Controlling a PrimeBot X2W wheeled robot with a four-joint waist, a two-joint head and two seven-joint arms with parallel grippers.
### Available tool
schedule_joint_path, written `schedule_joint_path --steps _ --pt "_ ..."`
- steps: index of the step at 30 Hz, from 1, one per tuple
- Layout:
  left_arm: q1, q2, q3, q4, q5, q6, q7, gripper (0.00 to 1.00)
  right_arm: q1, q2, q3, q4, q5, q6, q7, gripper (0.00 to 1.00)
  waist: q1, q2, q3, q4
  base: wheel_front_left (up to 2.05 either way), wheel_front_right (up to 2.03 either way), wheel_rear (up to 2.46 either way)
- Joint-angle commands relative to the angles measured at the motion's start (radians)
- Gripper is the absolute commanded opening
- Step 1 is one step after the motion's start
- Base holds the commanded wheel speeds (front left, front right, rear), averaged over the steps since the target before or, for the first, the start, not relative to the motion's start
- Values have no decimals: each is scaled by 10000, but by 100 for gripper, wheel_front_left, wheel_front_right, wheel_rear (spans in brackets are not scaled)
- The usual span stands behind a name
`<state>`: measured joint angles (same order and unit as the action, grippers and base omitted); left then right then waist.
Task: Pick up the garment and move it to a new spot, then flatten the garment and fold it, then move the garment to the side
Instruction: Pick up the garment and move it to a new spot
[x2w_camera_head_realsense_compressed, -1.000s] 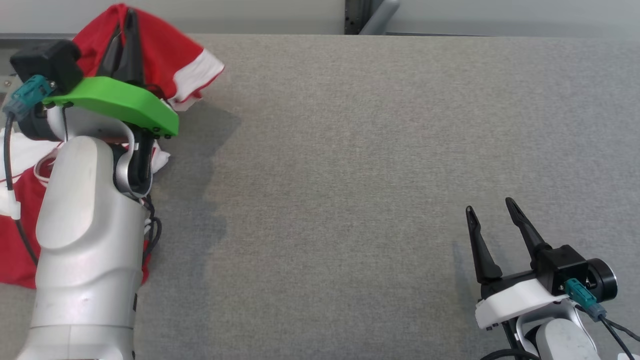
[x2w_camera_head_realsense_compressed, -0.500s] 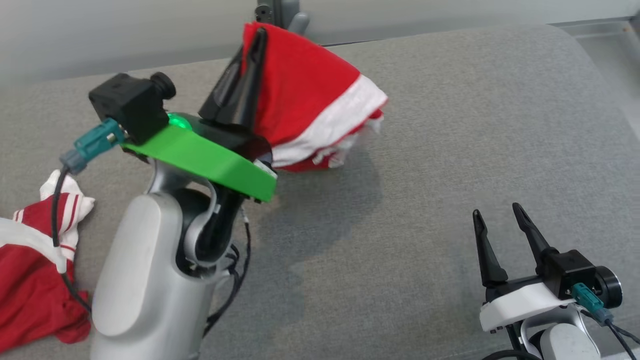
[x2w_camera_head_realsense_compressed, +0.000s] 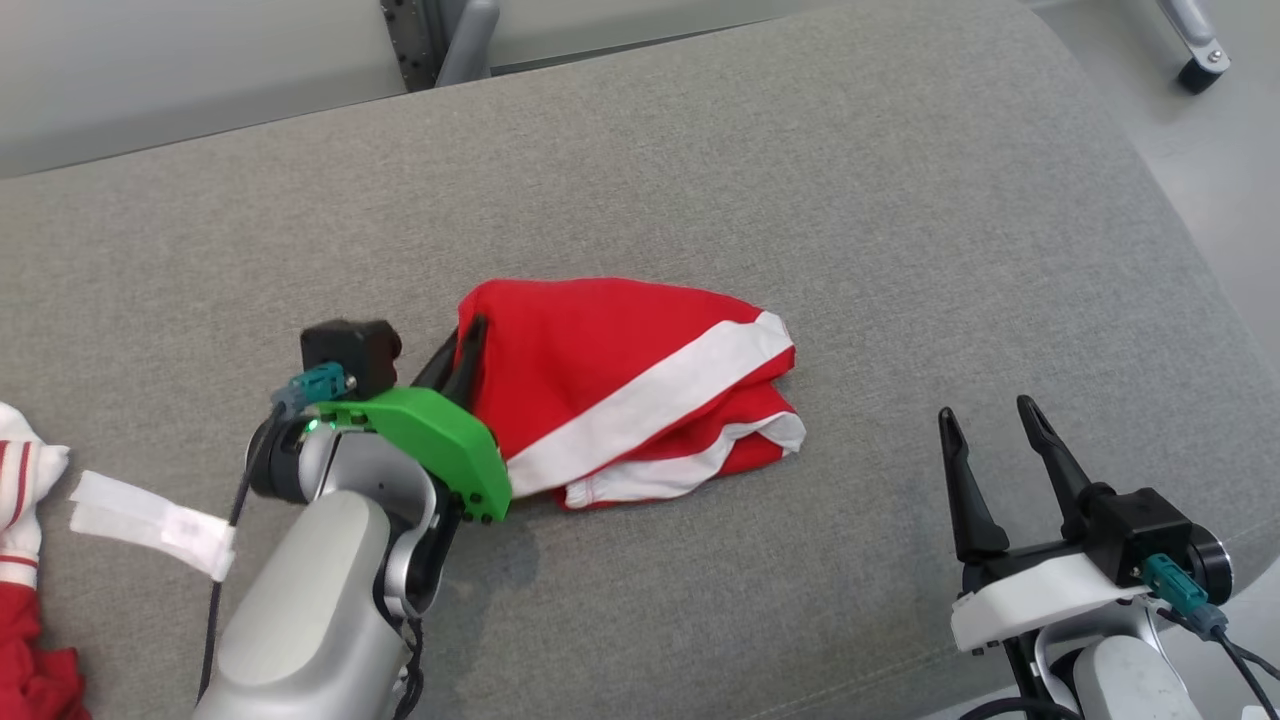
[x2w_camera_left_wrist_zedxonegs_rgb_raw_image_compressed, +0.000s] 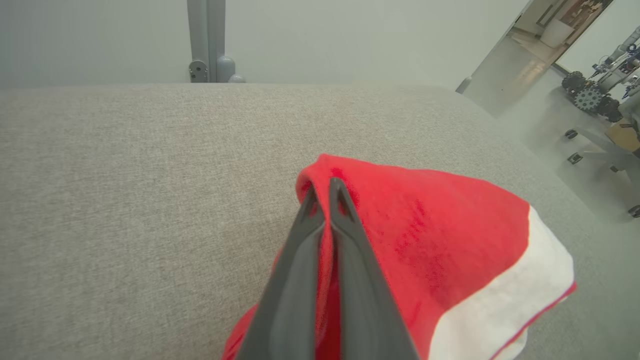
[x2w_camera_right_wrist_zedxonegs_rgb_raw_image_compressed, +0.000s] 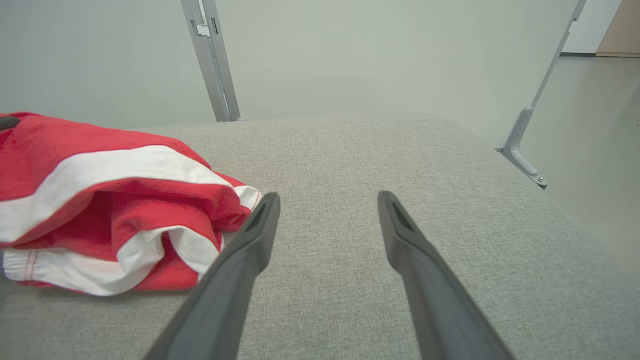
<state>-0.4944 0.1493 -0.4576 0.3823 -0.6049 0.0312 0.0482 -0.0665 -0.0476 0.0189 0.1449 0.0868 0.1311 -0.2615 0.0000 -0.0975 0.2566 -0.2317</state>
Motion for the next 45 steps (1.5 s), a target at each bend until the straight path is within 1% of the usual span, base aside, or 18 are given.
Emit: schedule_joint_path --steps 1,4,8,11,13,14,15,18,21,25,28,32,33,35,37,40,41,45 --pt "-93 65 -174 601 177 -129 -100 0 9 -19 -40 29 42 -7 -11 100 0 1 136 -155 0 0 0" --pt "-287 291 -397 1915 333 -425 -67 0 118 -18 -114 37 31 -7 -11 100 0 1 108 -116 0 0 0" --pt "-570 241 -449 2945 260 -689 -124 0 225 -18 -239 92 -91 -7 -11 100 0 1 -2 122 0 0 0" --pt "-784 148 -411 3402 202 -738 -310 11 255 -21 -213 117 -128 -7 -11 100 0 1 -121 333 0 0 0" --pt "-908 65 -410 3605 141 -810 -380 47 252 -19 -152 126 -158 -7 -11 100 0 1 -178 468 0 0 0" --pt "-908 65 -410 3605 141 -810 -380 47 252 -19 -152 126 -158 -7 -11 100 0 1 -178 468 0 0 0" --pt "-931 30 -417 3655 108 -865 -418 100 244 -19 -148 130 -166 -7 -11 100 0 1 -214 535 0 0 0" --pt "-826 -20 -394 3655 21 -971 -604 100 319 -22 -161 153 -218 -7 -11 100 0 1 -404 722 0 0 0" --pt "-427 67 -281 3139 -61 -948 -1096 100 487 -20 -175 56 -349 -7 -11 100 0 1 -681 856 0 0 0" --pt "498 519 -68 1661 172 -457 -1885 100 824 -20 -450 -224 -515 -7 -11 100 0 1 -1045 1150 0 0 0" --pt "1386 1009 60 326 446 139 -2316 100 1086 -97 -669 -436 -626 -7 -11 100 0 1 -1243 1453 0 0 0" --pt "2764 1459 221 -1283 864 904 -2761 100 1409 -197 -940 -693 -673 -7 -11 100 0 1 -1513 1782 0 0 0" --pt "3124 1512 235 -1571 901 1020 -2837 100 1447 -199 -1037 -782 -661 -7 -11 100 0 1 -1542 1846 0 0 0" --pt "3804 1820 311 -2003 1292 1364 -2987 100 1505 -217 -1242 -928 -692 -7 -11 100 0 1 -1578 1968 0 0 0" --pt "4641 1816 459 -2337 1615 1649 -3114 100 1639 -231 -1511 -1111 -695 -7 -11 100 0 1 -1639 2166 0 0 0" --pt "5233 1555 824 -2536 1735 1575 -3136 100 1825 -280 -1805 -1213 -574 -7 -11 100 0 1 -1725 2399 0 0 0" --pt "5462 1538 947 -2564 1916 1499 -3131 100 1888 -326 -1823 -1186 -609 -7 -11 100 0 1 -1749 2432 0 0 0" --pt "6245 1140 1618 -2651 2430 1122 -3136 100 2097 -360 -2144 -1010 -589 -7 -11 100 0 1 -1847 2484 0 0 0"
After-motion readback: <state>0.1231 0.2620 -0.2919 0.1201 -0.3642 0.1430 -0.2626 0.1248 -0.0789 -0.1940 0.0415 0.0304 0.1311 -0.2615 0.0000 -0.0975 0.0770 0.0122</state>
